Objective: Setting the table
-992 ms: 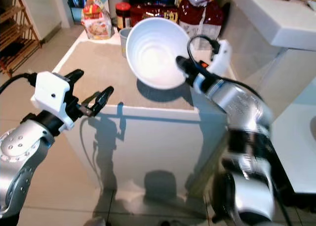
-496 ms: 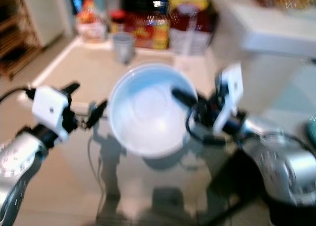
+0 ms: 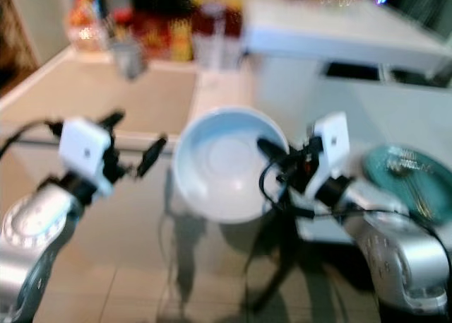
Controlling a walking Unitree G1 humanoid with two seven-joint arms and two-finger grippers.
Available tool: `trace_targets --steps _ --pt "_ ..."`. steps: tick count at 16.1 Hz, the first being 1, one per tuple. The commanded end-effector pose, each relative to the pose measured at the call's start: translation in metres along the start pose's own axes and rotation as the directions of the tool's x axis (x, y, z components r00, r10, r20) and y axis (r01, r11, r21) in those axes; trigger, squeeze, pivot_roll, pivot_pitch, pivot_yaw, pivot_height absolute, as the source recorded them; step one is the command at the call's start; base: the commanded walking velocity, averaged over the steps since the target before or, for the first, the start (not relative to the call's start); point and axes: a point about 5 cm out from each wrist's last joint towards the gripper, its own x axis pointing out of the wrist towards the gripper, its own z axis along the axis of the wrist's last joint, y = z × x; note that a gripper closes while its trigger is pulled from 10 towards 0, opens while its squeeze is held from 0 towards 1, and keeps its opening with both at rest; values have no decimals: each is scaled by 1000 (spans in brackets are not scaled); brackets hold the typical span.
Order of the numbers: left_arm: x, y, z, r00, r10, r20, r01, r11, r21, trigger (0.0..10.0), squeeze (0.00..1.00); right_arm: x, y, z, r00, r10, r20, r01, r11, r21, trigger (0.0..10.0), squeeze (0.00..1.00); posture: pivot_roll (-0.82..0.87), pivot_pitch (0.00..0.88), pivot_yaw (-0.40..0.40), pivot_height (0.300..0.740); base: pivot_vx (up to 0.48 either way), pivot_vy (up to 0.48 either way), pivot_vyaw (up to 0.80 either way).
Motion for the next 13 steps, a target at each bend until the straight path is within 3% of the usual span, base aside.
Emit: trace_targets --steps 1,9,13 --pt "0 6 -5 999 42 -26 -42 999 18 10000 0 4 5 5 999 13 33 -12 1000 -21 10000 0 90 0 -34 740 0 -480 0" --pt "9 -1 -10 998 48 -40 -48 999 -3 10000 0 22 -1 -13 985 -166 50 164 985 45 10000 0 54 0 -7 740 0 -480 0" --pt "13 0 -12 995 91 -44 -91 996 -8 10000 0 19 -16 -18 930 -361 68 351 928 128 10000 0 51 0 -56 740 0 -480 0"
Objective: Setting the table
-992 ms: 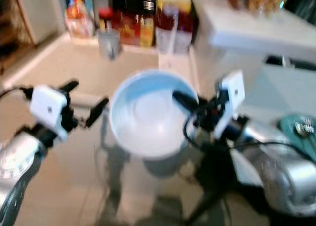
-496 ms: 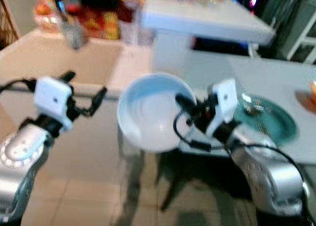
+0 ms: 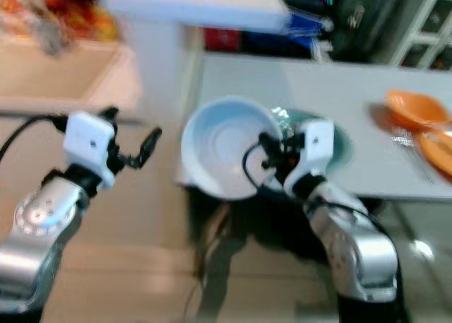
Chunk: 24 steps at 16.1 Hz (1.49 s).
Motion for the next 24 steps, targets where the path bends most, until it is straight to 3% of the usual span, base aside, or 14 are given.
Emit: trace_targets --steps 1,4,8,9,10,12,15,19,24 --pt "1 3 2 1000 24 7 -24 1000 12 10000 0 -2 -9 12 994 -82 67 82 997 10 10000 0 34 0 -55 740 0 -480 0" --pt "0 -2 -4 1000 21 -12 -21 1000 0 10000 0 -4 -12 13 979 -191 74 187 981 58 10000 0 -4 20 -32 740 0 -480 0" --pt "6 -9 -3 1000 -6 -12 6 1000 26 10000 0 -5 -32 6 924 -381 40 378 923 69 10000 0 7 33 -14 740 0 -480 0" --pt "9 -6 0 999 34 -16 -35 998 -45 10000 0 -2 -25 10 930 -365 45 358 928 106 10000 0 6 37 -8 740 0 0 0" --pt "10 -5 5 999 37 19 -36 998 -55 10000 0 -1 -20 12 940 -338 49 331 937 114 10000 0 6 32 -7 740 0 0 0" --pt "13 -8 8 999 -17 29 18 1000 -21 10000 0 5 -14 14 947 -318 50 311 944 112 10000 0 17 44 -26 740 0 0 0" --pt "10 -6 11 999 7 35 -5 999 -50 10000 0 14 -9 16 955 -293 55 285 951 123 10000 0 40 35 -39 740 265 0 0" --pt "10 11 11 998 65 26 -64 997 -32 10000 0 21 -6 18 958 -281 53 271 952 142 10000 0 43 32 -38 740 475 0 0" --pt "13 12 15 998 49 34 -48 998 -30 10000 0 22 -7 22 947 -313 70 296 938 181 10000 0 36 29 -23 740 480 0 0"
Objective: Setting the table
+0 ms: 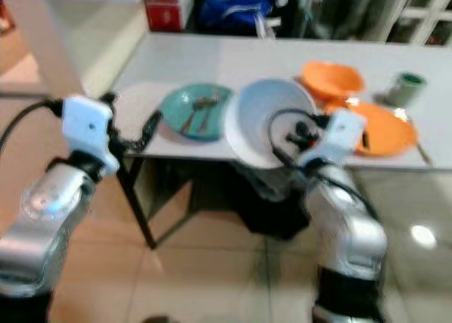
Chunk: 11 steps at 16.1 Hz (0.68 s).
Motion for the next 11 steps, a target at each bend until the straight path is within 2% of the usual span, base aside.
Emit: trace_targets --steps 1,9,11 --pt "3 -6 4 1000 -29 12 29 999 -16 10000 0 -1 -6 12 998 -21 53 21 1000 -2 10000 0 37 26 -20 740 480 0 0" --pt "0 -1 5 1000 -23 11 23 1000 -3 10000 0 1 2 12 999 22 42 -23 999 29 10000 0 45 6 -24 740 480 0 0" --pt "0 0 5 1000 -24 14 24 1000 0 10000 0 1 4 13 998 32 46 -34 999 38 10000 0 45 2 -24 740 480 0 650"
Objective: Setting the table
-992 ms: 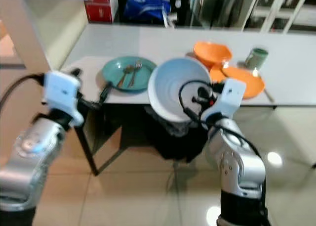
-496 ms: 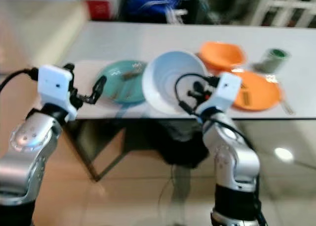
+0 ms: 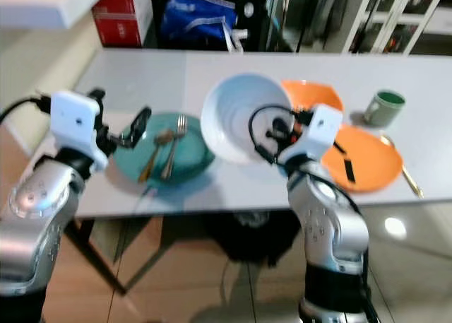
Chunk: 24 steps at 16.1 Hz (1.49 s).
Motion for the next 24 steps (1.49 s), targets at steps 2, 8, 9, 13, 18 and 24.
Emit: trace_targets --steps 2,8,9,13,18,24 --pt "0 -5 2 1000 -30 9 30 1000 4 10000 0 -1 -2 13 998 -2 55 2 1000 3 10000 0 49 0 -25 740 480 0 800" --pt "-1 -6 0 999 -39 0 39 999 12 10000 0 4 -9 17 999 -19 50 20 1000 -21 10000 0 54 0 -27 740 480 0 75" --pt "-3 -9 -4 998 -63 -22 64 998 16 10000 0 5 -12 18 998 -32 46 33 999 -35 10000 0 55 0 -27 740 349 0 0" --pt "-14 -11 -23 987 -102 -126 112 991 70 10000 0 18 -13 27 1000 -16 15 16 1000 -25 10000 0 56 0 -32 740 0 0 0" --pt "-18 -2 -21 990 -67 -126 78 993 85 10000 0 57 -21 16 991 -46 -126 69 979 189 10000 0 74 4 -54 740 0 0 0" --pt "-29 1 -15 991 -56 -118 67 994 88 10000 0 102 10 -6 970 46 -237 45 930 364 10000 0 123 55 -82 740 0 0 0"
